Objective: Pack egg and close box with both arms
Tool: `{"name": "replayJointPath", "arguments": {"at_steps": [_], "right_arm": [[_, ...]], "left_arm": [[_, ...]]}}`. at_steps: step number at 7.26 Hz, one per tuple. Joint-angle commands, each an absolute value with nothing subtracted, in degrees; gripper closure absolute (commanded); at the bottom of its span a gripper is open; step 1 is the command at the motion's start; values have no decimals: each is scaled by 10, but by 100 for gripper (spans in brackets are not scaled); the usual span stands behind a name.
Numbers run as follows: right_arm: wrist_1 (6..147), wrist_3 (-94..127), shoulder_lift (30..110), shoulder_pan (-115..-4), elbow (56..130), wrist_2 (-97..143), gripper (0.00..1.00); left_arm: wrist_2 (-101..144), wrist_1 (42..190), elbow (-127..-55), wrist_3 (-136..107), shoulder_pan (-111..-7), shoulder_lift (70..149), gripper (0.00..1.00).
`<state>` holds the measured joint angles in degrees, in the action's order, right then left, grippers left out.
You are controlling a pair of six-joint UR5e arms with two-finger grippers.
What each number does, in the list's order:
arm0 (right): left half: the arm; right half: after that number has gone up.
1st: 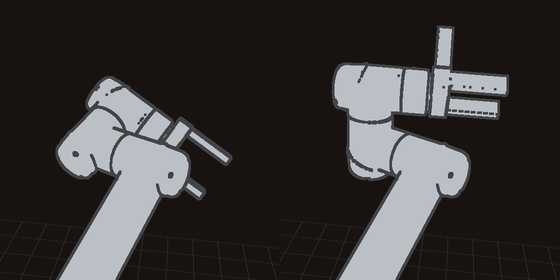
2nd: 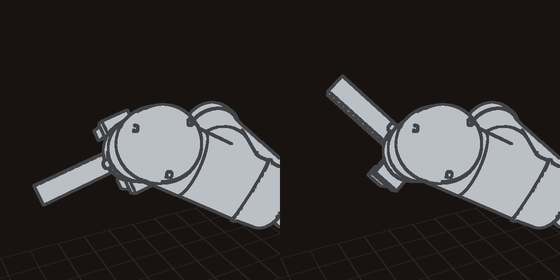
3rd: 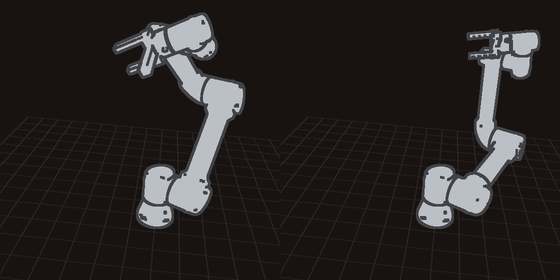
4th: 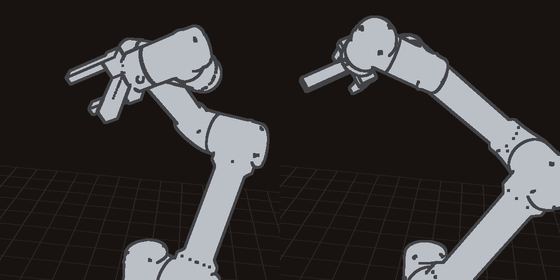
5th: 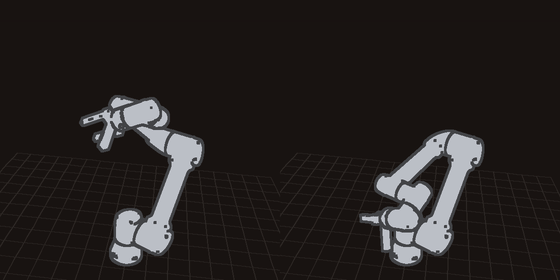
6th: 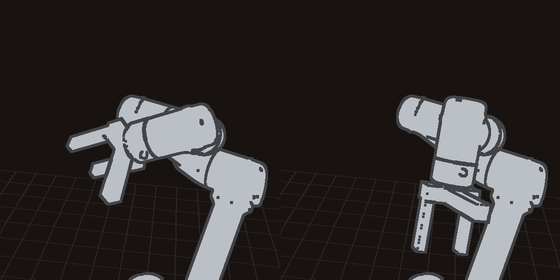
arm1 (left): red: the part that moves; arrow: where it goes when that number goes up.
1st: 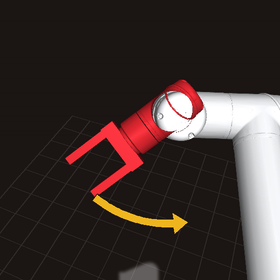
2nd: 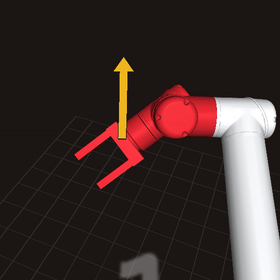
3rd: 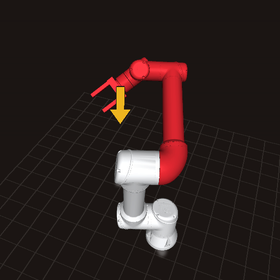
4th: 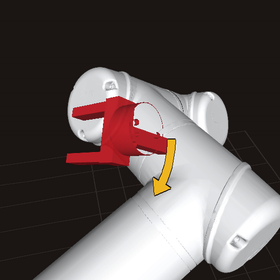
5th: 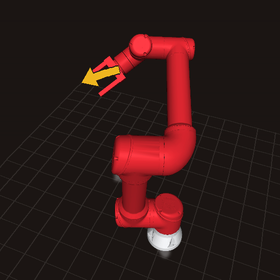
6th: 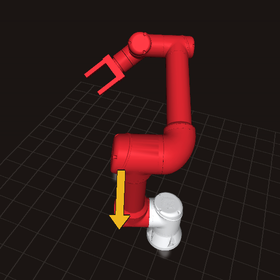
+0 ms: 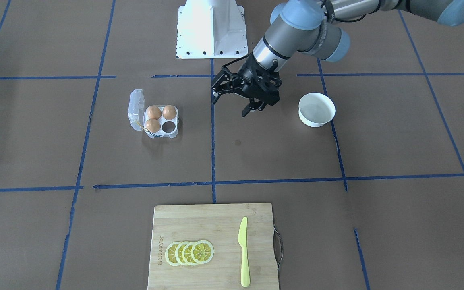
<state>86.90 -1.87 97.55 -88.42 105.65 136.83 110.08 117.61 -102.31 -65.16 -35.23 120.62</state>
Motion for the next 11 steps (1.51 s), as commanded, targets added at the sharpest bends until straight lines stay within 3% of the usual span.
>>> {"name": "replayJointPath", "arguments": {"at_steps": [1,5,8,11], "right_arm": [[868,-19,975,-884,1050,1369,0],[869,-18,975,-884,1051,1388,0],[871,-19,972,-883,1053,1403,0],[866,84,972,-807,1098,1420,0]], "left_arm": [[1117,1111,-1086,-439,-448,1103,1],[1211,1107,-1044,6,-759,941,0],[1232,1011,-955,27,-893,890,0],[1247,857,-955,91,-938,882,0]]}}
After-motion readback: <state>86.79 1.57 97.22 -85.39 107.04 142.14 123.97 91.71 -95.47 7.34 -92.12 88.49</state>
